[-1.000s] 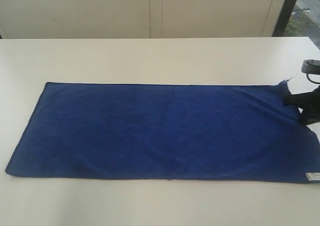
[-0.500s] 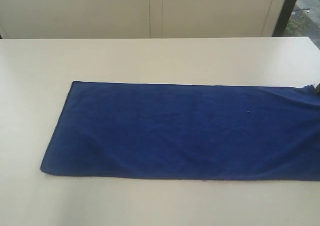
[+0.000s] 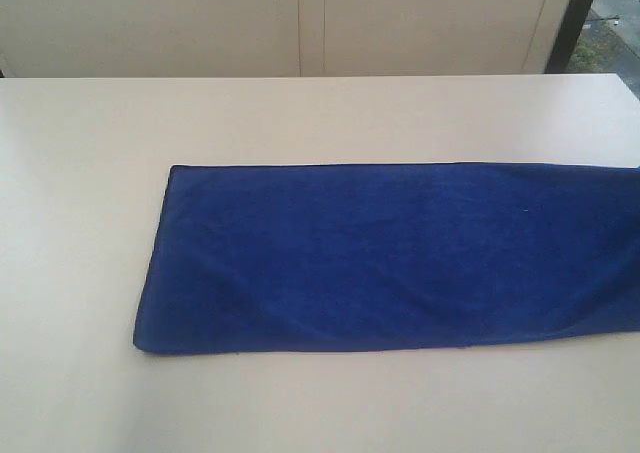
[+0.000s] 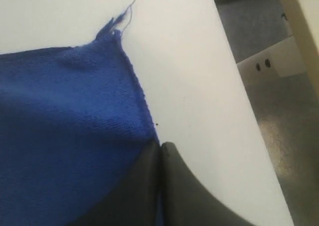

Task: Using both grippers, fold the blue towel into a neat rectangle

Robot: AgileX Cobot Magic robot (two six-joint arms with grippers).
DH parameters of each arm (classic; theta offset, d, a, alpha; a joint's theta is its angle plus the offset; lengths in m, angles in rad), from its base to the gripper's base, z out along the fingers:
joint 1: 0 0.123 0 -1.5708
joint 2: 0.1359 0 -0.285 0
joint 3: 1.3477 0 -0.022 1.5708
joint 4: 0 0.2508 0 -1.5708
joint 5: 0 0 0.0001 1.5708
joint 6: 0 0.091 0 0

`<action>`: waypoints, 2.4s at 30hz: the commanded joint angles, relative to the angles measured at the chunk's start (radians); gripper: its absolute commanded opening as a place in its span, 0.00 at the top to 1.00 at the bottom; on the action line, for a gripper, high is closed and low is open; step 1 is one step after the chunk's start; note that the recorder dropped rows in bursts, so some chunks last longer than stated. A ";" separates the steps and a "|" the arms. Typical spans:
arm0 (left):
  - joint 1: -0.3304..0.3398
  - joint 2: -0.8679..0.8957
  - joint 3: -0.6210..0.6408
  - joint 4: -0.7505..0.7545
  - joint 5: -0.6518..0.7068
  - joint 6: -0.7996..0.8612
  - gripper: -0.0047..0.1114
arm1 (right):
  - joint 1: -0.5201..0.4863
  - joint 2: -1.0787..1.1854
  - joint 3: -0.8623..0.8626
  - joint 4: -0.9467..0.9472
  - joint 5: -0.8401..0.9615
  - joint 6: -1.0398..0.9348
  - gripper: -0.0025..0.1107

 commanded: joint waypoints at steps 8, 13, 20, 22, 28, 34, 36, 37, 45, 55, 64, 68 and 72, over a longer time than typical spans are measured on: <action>-0.007 -0.007 0.008 -0.001 0.002 -0.001 0.96 | 0.154 -0.151 -0.006 0.103 0.097 -0.037 0.98; -0.007 -0.007 0.008 -0.001 0.002 -0.001 0.96 | 0.320 -0.260 -0.006 0.103 0.125 -0.037 0.98; -0.007 -0.007 0.008 -0.001 0.002 -0.001 0.96 | 0.572 -0.344 -0.012 0.103 0.131 -0.037 0.98; -0.007 -0.007 0.008 -0.001 0.002 -0.001 0.96 | 0.655 -0.344 -0.036 0.103 0.131 -0.037 0.98; -0.007 -0.007 0.008 -0.001 0.002 -0.001 0.96 | 0.891 -0.272 -0.159 0.107 0.105 -0.027 0.98; -0.007 -0.007 0.008 -0.001 0.002 -0.001 0.96 | 1.078 -0.030 -0.286 0.135 0.058 -0.018 0.98; -0.007 -0.007 0.008 -0.001 0.002 -0.001 0.96 | 1.126 0.075 -0.331 0.137 0.034 -0.018 0.98; -0.007 -0.007 0.008 -0.001 0.002 -0.001 0.96 | 1.143 0.115 -0.355 0.137 0.024 -0.018 0.98; -0.007 -0.007 0.008 -0.001 0.002 -0.001 0.96 | 1.204 0.369 -0.511 0.172 -0.041 -0.014 0.98; -0.007 -0.007 0.008 -0.001 0.002 -0.001 0.96 | 1.174 0.276 -0.606 0.148 0.138 0.001 0.98; -0.007 -0.007 0.008 -0.001 0.002 -0.001 0.96 | 1.210 0.153 -0.656 0.052 0.181 0.034 0.98; -0.007 -0.007 0.008 -0.001 0.002 -0.001 0.96 | 1.255 0.313 -0.656 0.057 0.076 0.034 0.98; -0.007 -0.007 0.008 -0.001 0.002 -0.001 0.96 | 1.274 0.417 -0.656 0.071 -0.007 0.034 0.98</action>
